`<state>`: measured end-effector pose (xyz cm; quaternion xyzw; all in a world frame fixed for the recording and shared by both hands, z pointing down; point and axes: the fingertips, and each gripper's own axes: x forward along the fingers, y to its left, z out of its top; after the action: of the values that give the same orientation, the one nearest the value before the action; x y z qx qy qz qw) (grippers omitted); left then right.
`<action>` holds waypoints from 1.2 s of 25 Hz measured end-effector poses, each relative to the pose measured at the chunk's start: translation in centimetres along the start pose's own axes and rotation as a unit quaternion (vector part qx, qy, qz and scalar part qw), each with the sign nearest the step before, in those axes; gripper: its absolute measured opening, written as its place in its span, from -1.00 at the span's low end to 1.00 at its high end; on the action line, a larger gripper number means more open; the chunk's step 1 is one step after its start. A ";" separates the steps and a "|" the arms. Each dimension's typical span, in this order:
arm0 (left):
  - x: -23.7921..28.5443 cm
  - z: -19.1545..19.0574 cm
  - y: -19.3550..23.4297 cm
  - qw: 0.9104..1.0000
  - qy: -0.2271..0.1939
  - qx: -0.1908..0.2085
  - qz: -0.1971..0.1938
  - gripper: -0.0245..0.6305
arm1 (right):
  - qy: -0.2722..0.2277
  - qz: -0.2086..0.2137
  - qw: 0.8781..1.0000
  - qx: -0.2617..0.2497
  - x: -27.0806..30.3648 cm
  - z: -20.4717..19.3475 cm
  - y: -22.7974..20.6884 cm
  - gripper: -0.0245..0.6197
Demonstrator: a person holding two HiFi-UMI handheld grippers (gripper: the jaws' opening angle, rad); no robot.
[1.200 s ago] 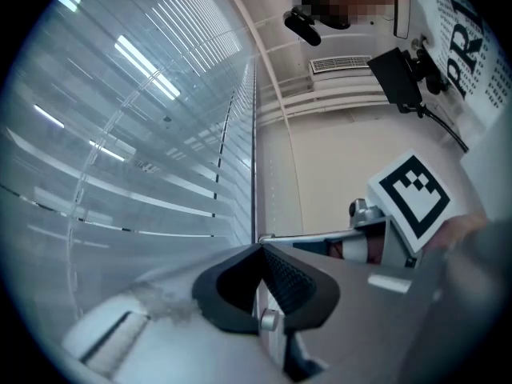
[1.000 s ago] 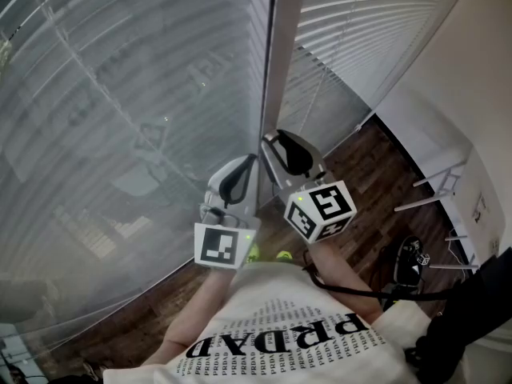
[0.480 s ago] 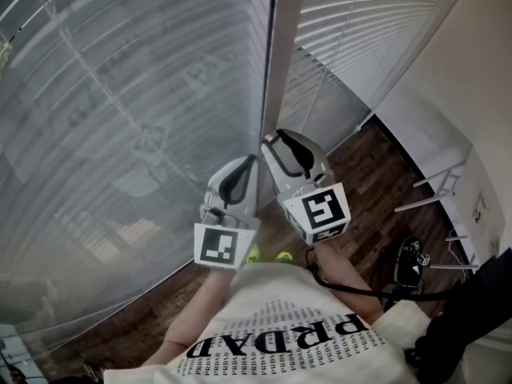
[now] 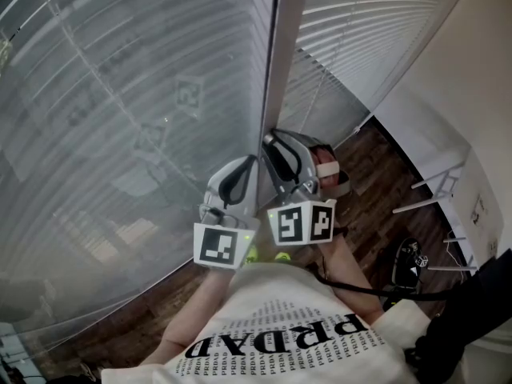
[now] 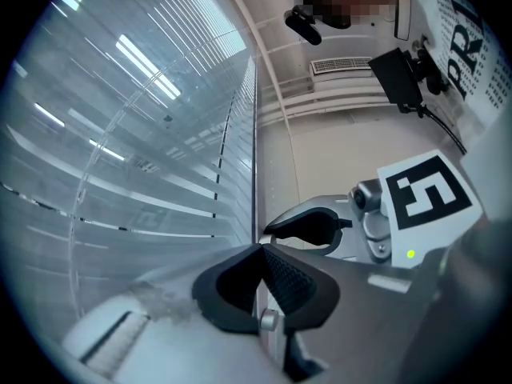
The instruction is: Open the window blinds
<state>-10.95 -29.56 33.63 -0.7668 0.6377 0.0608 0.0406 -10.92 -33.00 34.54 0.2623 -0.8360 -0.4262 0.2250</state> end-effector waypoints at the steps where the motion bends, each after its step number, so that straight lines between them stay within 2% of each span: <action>1: 0.0 0.0 0.0 1.000 0.000 0.000 -0.001 -0.95 | 0.000 -0.004 1.000 -0.006 0.0 0.0 0.0 -0.54; 5: 0.0 0.0 -0.1 1.000 -0.001 0.001 -0.002 -0.95 | 0.000 -0.013 1.000 -0.020 -0.1 -0.1 0.1 -0.55; 8: 0.0 0.0 -0.1 1.000 -0.002 0.001 -0.002 -0.95 | -0.006 -0.012 1.000 -0.008 -0.1 0.0 0.1 -0.55; 13: 0.0 0.0 -0.1 1.000 -0.001 -0.001 -0.001 -0.95 | -0.016 -0.007 0.998 0.052 -0.1 0.1 -0.2 -0.54; 19: 0.0 0.1 0.1 1.000 -0.001 -0.004 -0.001 -0.95 | -0.033 0.002 0.991 0.132 0.0 0.2 -0.6 -0.54; 23: -0.1 0.1 0.0 1.000 -0.001 -0.002 -0.003 -0.95 | -0.050 0.012 0.975 0.218 -0.2 0.1 -0.9 -0.54; 30: -0.3 0.3 -0.1 1.000 -0.002 -0.002 -0.004 -0.95 | -0.089 0.027 0.926 0.365 -0.4 -0.2 -1.4 -0.53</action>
<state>-10.93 -29.26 33.38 -0.7692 0.6345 0.0638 0.0407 -10.19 -33.58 33.40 0.2649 -0.9570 -0.1068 0.0499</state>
